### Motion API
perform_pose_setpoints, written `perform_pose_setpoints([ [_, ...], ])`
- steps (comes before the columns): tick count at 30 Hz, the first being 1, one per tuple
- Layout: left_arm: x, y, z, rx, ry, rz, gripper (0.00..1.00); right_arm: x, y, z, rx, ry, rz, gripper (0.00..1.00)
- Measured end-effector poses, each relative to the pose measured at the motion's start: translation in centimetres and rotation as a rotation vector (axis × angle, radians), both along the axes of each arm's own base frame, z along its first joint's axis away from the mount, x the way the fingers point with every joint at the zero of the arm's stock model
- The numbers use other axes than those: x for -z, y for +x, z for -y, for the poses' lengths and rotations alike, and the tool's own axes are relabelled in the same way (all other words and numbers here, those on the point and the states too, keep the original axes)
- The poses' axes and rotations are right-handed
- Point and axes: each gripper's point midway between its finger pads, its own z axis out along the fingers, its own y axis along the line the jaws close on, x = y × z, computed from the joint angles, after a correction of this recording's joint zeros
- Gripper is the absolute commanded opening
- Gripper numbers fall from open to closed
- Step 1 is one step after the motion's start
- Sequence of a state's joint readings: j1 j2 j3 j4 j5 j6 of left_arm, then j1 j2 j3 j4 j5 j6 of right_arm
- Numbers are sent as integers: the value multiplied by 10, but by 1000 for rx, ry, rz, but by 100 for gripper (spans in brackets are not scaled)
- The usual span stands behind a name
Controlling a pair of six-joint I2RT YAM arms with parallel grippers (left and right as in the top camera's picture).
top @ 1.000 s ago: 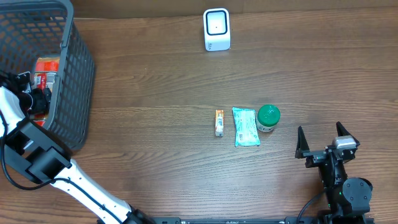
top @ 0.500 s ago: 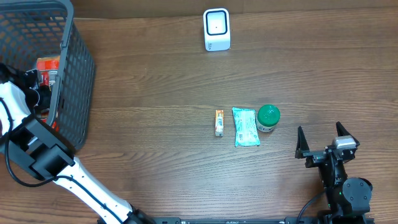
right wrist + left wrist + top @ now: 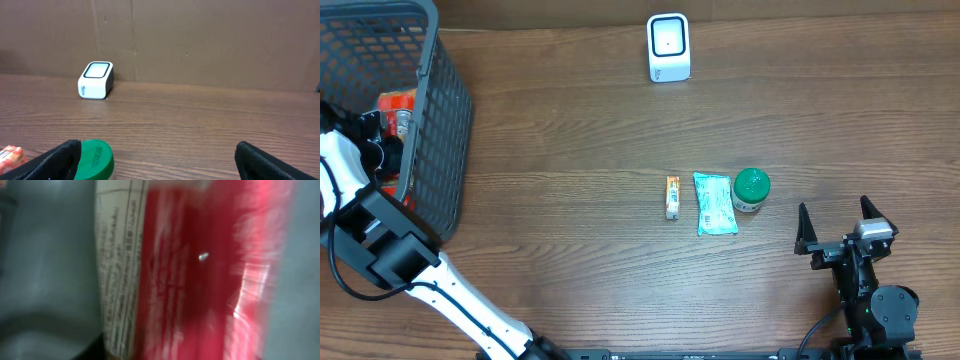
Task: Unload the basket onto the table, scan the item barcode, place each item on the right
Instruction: 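Grasp the red and beige snack packs in the basket with left gripper, then lift the packs out and carry them to the table center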
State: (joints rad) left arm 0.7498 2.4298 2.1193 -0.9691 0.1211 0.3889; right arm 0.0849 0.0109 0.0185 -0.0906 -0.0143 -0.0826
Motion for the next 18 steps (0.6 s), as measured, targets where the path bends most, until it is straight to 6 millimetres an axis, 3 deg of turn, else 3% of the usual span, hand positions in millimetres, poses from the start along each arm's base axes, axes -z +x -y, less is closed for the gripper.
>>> perform_pose_setpoints([
  [2,-4,2,0,6,7,4,10,0,0,0,1,0,1,100],
  [7,-9,3,0,6,13,12,4,0,0,0,0,0,1,100],
  [14,-22,4,9,-26,15,18,4,0,0,0,0,0,0,100],
  [18,-57,10,18,-36,53,70,4,0,0,0,0,0,1,100],
])
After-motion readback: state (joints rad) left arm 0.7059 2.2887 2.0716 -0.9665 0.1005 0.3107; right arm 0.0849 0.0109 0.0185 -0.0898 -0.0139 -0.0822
